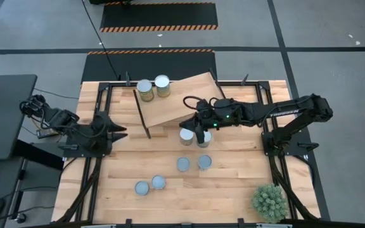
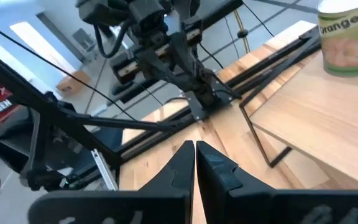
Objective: Pick and place cans onto a shelf
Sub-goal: Put the peach can on the shelf
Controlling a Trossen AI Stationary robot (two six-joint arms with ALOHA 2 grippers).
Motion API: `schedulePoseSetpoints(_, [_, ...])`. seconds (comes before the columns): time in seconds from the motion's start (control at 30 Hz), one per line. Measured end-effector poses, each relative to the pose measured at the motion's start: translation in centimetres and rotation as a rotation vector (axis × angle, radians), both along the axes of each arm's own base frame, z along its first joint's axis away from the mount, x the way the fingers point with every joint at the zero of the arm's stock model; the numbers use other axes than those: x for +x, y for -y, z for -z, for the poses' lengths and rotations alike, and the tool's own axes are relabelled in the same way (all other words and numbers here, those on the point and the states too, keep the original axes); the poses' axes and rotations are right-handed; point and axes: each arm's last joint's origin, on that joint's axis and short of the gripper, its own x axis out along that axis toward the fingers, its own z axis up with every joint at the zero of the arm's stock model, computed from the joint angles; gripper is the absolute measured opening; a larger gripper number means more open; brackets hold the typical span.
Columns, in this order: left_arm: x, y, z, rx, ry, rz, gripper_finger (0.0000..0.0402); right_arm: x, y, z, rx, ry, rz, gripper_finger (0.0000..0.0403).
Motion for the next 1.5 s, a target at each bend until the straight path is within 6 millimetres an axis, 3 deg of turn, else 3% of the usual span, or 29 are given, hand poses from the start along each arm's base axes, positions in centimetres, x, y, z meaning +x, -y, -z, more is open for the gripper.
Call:
schedulePoseSetpoints(0.13, [0.2, 0.2, 0.4, -0.025, 0.020, 0.027, 0.0101, 1.1, -0.3, 0.2, 0.012, -0.015, -0.028, 0.0023])
schedulePoseSetpoints(0.3, [0.2, 0.4, 1.0, -0.082, 0.075, 0.084, 0.0066, 3.7, -1.3, -2.2, -0.092, -0.040, -0.103, 0.0023])
schedulePoseSetpoints(0.53, [-0.3, 0.1, 1.9, -0.158, 0.105, 0.087, 0.0011, 6.8, -1.5, -3.0, -0.243, -0.203, -0.125, 0.0023])
schedulePoseSetpoints(0.7, [-0.9, -0.1, 2.0, -0.193, 0.126, 0.085, 0.0008, 7.3, -1.4, -0.6, -0.283, -0.426, -0.095, 0.0029])
schedulePoseSetpoints(0.8, [-1.0, -0.2, 2.0, -0.204, 0.134, 0.077, 0.0013, 7.0, -1.0, 0.5, -0.278, -0.525, -0.093, 0.0057])
schedulePoseSetpoints(1.17, [-0.8, -0.2, 2.1, -0.191, 0.134, 0.035, 0.0015, 5.8, -0.9, 6.3, -0.263, -0.814, -0.085, 0.0262])
schedulePoseSetpoints(1.3, [-0.7, -0.2, 2.2, -0.185, 0.121, 0.035, 0.0015, 4.5, -1.2, 7.6, -0.309, -0.833, -0.046, 0.0295])
schedulePoseSetpoints(1.5, [-0.6, -0.1, 2.3, -0.185, 0.111, 0.039, 0.0016, 2.9, -1.9, 9.0, -0.304, -0.674, -0.005, 0.0290])
